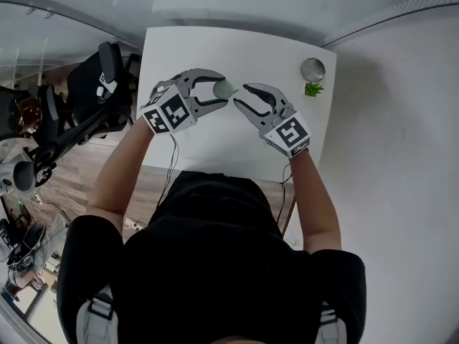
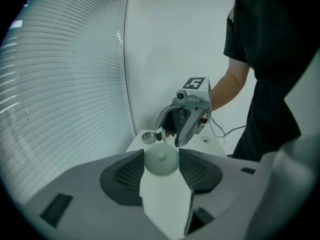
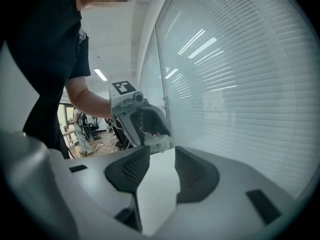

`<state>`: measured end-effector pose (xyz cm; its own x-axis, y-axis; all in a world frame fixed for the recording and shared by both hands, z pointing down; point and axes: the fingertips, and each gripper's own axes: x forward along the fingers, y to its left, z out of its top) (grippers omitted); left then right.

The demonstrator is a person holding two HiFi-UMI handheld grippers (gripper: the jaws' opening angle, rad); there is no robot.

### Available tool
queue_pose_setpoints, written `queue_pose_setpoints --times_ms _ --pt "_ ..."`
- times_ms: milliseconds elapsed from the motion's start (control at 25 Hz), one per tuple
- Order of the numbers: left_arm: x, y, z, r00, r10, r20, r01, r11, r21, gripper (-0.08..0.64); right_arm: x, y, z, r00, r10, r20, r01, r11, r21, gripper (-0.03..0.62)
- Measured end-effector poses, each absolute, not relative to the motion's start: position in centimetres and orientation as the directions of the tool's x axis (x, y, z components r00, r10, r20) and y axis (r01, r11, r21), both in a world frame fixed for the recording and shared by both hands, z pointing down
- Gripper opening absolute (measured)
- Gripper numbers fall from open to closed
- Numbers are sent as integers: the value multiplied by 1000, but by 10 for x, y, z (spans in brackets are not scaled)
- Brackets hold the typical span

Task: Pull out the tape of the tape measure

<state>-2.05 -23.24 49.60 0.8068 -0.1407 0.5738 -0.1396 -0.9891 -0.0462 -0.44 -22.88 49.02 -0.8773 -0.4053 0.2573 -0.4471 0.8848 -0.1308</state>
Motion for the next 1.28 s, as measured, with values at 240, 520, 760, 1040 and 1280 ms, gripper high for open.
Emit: queue_pose_setpoints --times_ms 240,520,760,1040,1280 --pt "-17 -207 484 792 -117 599 -108 -993 -51 227 -12 -203 478 -912 -305 274 -341 935 -92 128" --pt "-13 -183 476 777 -97 621 -81 -995 -53 227 -10 -181 472 -920 -268 285 -298 952 -70 97" --pt "-12 -172 474 770 -100 630 -84 -995 -56 227 -11 -165 471 -930 -222 292 -249 967 -58 51" --pt "-12 -171 468 761 -144 633 -132 -989 -66 227 -8 -162 464 -923 -262 283 -283 958 -36 14" --pt "-10 -171 472 748 -175 641 -175 -983 -64 227 4 -164 465 -913 -301 274 -326 944 -47 12"
